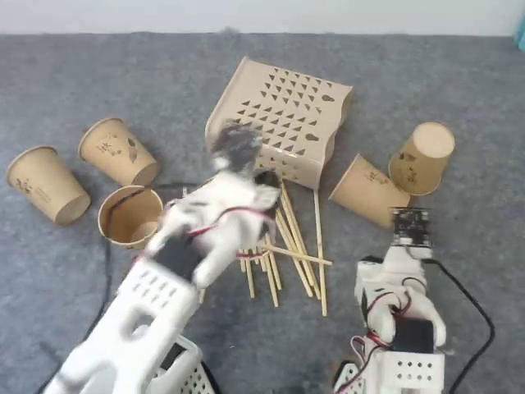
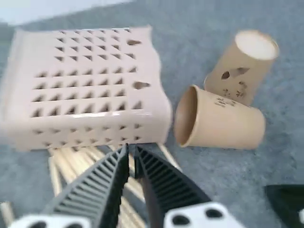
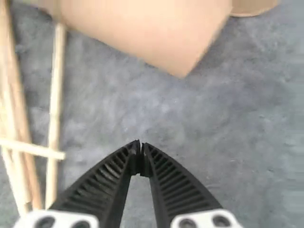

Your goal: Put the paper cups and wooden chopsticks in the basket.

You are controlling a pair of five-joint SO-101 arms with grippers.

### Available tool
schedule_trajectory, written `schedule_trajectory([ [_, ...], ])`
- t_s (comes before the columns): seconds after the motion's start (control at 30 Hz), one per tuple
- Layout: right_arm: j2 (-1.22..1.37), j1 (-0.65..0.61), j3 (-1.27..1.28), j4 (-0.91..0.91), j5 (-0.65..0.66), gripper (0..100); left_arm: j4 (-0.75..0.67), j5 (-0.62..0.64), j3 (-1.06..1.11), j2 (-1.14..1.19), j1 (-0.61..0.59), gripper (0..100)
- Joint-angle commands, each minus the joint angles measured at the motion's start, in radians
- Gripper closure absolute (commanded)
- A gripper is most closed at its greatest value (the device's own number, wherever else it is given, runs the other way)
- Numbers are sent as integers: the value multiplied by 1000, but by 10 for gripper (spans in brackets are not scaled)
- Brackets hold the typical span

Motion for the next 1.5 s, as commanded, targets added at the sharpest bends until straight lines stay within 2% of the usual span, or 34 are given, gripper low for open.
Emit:
schedule_trajectory([
  [0.0,-15,84,-97,-16,-12,991,152,-41,58,-334,-152,978],
  [0.17,-13,105,-155,-71,-87,991,241,-41,188,-542,-390,977],
  [0.33,-12,97,-302,-82,-130,990,253,-83,364,-672,-592,976],
  [0.43,-8,74,-404,-82,-126,990,173,-114,461,-717,-692,974],
  [0.53,36,-5,-488,-81,-123,989,72,-110,539,-721,-758,964],
  [0.67,223,-170,-595,-74,-49,989,60,-68,545,-674,-799,855],
  [0.8,470,-289,-732,-93,-61,989,32,-8,550,-634,-822,788],
  [1.07,895,-285,-836,-426,-347,979,-63,-9,572,-539,-822,801],
  [1.27,1129,-341,-839,-538,-468,736,-135,-9,568,-442,-822,801],
  [1.47,1313,-329,-838,-710,-470,791,-178,-9,527,-318,-818,801],
])
